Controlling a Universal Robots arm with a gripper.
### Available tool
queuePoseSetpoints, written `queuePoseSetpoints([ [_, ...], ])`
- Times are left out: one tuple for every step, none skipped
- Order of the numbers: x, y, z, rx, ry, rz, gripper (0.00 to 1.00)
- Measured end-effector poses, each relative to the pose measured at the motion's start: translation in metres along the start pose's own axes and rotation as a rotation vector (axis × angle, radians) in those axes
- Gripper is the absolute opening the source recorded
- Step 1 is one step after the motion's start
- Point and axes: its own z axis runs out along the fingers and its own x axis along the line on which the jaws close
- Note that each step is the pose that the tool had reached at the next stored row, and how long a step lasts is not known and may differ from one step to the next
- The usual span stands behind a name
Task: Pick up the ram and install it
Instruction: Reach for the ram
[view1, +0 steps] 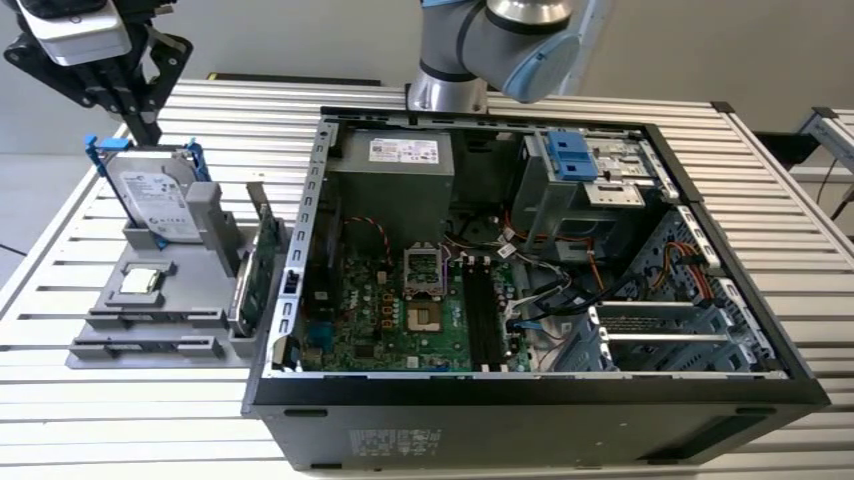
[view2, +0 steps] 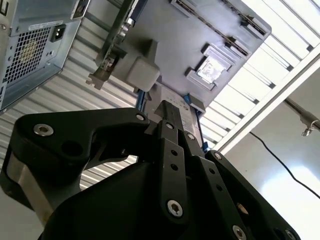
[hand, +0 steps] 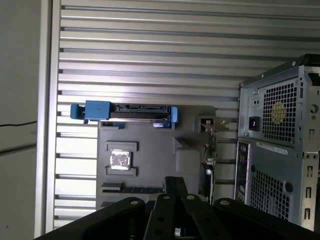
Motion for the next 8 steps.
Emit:
queuePoseSetpoints([
  [0.0000, 0.0000, 0.0000, 0.0000, 0.0002, 0.000, 0.00],
  [0.0001, 0.0001, 0.0000, 0.0000, 0.0003, 0.000, 0.00],
  [0.0001, 0.0001, 0.0000, 0.0000, 0.0004, 0.000, 0.00],
  [0.0001, 0.0000, 0.0000, 0.0000, 0.0004, 0.000, 0.00],
  [0.0002, 0.0000, 0.0001, 0.0001, 0.0005, 0.000, 0.00],
  [0.0002, -0.0002, 0.0003, -0.0001, 0.0003, 0.000, 0.00],
  [0.0000, -0.0006, 0.0005, -0.0001, 0.0002, 0.000, 0.00],
  [-0.0002, -0.0010, 0.0006, -0.0001, 0.0004, 0.000, 0.00],
])
